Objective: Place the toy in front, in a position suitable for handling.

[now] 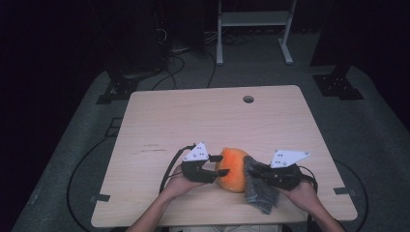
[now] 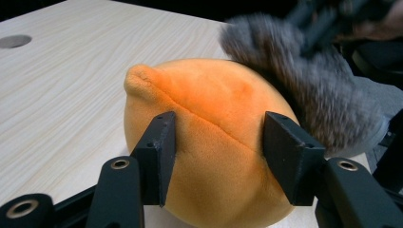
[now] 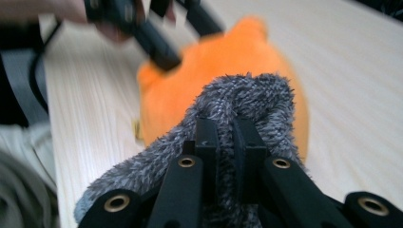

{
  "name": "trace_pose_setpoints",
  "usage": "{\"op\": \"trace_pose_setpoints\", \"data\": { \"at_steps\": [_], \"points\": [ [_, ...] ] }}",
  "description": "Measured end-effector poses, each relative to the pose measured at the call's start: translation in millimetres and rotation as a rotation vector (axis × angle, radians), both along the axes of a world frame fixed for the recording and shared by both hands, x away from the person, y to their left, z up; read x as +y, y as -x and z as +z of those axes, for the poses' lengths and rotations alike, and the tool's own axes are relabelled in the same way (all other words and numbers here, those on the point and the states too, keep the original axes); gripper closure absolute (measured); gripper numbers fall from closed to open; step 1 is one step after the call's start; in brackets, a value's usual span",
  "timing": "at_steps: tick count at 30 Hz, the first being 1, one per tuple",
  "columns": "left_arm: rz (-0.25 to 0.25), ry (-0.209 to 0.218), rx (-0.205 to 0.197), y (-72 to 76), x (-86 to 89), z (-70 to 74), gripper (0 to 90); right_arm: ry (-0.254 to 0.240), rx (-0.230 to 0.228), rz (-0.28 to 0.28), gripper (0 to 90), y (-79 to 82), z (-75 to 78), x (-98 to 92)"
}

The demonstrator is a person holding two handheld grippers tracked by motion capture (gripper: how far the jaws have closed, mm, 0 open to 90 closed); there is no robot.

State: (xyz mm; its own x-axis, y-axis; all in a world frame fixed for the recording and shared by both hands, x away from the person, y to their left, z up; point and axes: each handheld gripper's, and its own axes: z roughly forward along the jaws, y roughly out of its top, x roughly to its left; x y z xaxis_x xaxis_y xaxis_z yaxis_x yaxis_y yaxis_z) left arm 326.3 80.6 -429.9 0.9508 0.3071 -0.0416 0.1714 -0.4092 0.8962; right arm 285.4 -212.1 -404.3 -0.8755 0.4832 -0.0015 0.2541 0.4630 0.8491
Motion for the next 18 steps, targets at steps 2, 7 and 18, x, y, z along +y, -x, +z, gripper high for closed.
{"op": "trace_pose_setpoints", "data": {
  "at_steps": [2,7,18],
  "points": [
    [-0.026,-0.010,-0.026,3.6,-2.7,0.4,46.9,-0.039,0.001,0.009,82.1,-4.6,5.7,3.5],
    [-0.045,-0.018,-0.018,5.0,0.7,0.8,46.5,-0.014,-0.002,0.028,82.1,-19.6,6.9,23.6],
    [-0.044,-0.006,-0.023,6.6,0.5,-1.2,50.0,-0.013,0.042,0.030,82.0,-12.7,3.3,8.2]
  ]
}}
